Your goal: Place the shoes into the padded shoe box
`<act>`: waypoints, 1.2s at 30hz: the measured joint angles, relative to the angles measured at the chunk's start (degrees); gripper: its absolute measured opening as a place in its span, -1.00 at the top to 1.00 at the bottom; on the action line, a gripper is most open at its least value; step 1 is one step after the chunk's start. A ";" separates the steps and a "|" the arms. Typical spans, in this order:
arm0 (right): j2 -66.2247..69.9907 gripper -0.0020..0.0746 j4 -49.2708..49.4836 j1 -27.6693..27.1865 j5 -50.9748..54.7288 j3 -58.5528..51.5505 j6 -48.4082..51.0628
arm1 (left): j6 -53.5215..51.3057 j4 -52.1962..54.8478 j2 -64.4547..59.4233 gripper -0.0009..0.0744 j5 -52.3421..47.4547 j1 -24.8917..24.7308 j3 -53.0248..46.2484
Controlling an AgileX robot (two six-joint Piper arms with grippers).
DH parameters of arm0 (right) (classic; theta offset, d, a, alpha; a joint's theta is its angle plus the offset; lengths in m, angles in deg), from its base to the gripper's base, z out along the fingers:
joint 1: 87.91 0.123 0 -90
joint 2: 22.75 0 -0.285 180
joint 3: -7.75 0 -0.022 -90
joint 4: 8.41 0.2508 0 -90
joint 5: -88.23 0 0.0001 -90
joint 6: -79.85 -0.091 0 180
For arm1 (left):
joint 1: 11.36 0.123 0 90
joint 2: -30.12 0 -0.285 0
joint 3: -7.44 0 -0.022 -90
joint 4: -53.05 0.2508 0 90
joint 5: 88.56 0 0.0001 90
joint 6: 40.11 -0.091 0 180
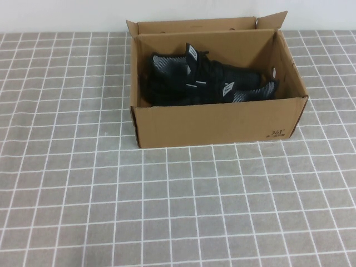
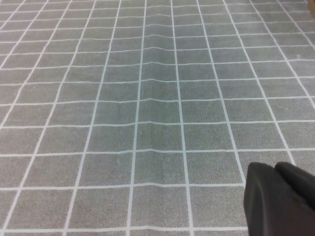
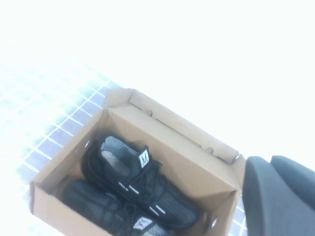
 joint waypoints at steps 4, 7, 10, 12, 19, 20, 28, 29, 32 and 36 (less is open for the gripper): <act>-2.42 0.97 -0.09 0.33 1.35 0.00 0.35 | 0.00 0.00 0.00 0.99 0.00 0.00 0.00; -3.32 0.97 -0.49 0.41 1.71 0.13 0.35 | 0.00 0.00 0.00 0.99 0.00 0.00 0.00; -3.32 0.97 -0.73 0.41 1.69 0.25 0.35 | 0.00 0.00 0.00 0.99 0.00 0.00 0.00; -2.89 0.97 -0.73 0.41 1.69 0.33 0.35 | 0.00 -0.04 0.00 0.99 0.00 0.00 0.00; 0.39 0.97 -1.42 0.44 1.72 0.33 0.96 | 0.00 -0.04 0.00 0.99 0.00 0.00 0.00; 0.68 0.97 -2.13 0.54 1.72 0.22 1.46 | 0.00 -0.04 0.00 0.99 0.00 0.00 0.00; -5.63 0.97 -7.58 -4.29 -2.37 -15.43 -8.96 | 0.00 -0.04 0.00 0.99 0.00 0.00 0.00; -7.29 0.97 -6.52 -5.58 -4.76 -18.70 -9.68 | 0.00 -0.04 0.00 0.99 0.00 0.00 0.00; -14.09 0.97 -1.70 -10.75 -15.90 -32.58 -10.88 | 0.00 -0.04 0.00 0.99 0.00 0.00 0.00; -25.28 0.97 5.07 -19.75 -31.49 -51.70 -11.25 | 0.00 -0.04 0.00 0.99 0.00 0.00 0.00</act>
